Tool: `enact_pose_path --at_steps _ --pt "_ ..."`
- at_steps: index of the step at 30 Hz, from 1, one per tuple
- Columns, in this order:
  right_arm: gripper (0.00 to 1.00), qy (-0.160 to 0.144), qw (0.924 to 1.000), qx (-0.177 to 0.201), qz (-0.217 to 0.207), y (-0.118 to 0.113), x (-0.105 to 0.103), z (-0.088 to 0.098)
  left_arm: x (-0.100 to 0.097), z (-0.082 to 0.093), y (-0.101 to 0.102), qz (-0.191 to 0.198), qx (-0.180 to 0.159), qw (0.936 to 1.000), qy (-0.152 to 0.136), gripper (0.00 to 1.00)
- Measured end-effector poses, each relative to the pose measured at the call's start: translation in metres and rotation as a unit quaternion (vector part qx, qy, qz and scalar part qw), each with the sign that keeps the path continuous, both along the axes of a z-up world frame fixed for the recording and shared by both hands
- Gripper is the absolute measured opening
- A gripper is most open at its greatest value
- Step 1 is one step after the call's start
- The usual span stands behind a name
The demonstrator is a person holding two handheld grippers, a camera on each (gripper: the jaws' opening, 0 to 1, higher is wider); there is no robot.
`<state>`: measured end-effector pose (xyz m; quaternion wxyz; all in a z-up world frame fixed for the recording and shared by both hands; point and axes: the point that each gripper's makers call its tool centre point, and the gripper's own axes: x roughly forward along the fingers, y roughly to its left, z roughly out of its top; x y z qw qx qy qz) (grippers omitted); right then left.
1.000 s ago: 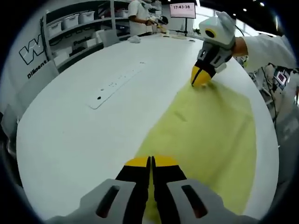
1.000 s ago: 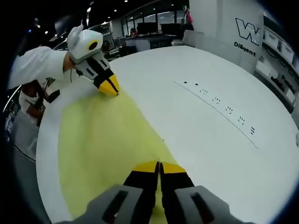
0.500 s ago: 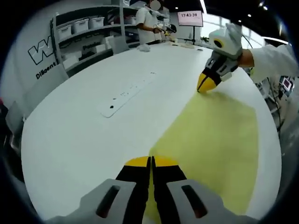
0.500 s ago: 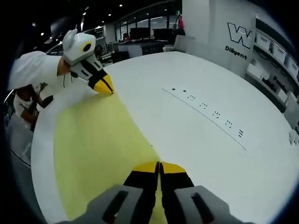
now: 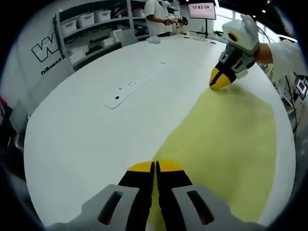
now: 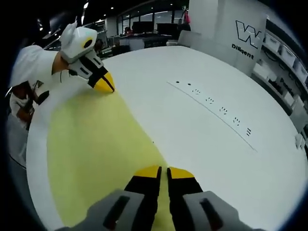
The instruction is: Fold the garment on the visible template until the final outline fits inside the template.
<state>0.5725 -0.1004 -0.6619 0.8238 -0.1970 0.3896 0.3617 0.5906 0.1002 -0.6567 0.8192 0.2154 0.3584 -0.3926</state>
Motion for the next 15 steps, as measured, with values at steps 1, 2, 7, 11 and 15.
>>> enact_pose_path --at_steps 1,2,7,11,15 --pt "0.04 0.001 1.0000 0.003 -0.003 -0.003 -0.001 0.002 -0.002 0.000 0.004 0.001 0.000 1.0000 0.002 0.00" --pt "0.04 -0.001 1.0000 0.000 -0.005 -0.008 -0.002 0.003 -0.002 0.001 0.007 0.003 0.001 1.0000 0.000 0.01" --pt "0.07 0.001 0.9999 -0.001 -0.014 -0.016 -0.008 0.005 -0.008 0.007 0.013 0.023 -0.019 0.9995 0.005 0.03" --pt "0.09 0.009 0.9998 0.009 -0.016 -0.016 -0.019 0.009 -0.017 0.011 0.013 0.024 -0.027 0.9993 0.010 0.06" --pt "0.14 0.014 0.9995 0.020 -0.021 -0.013 -0.023 0.015 -0.024 0.018 0.012 0.032 -0.043 0.9984 0.014 0.08"
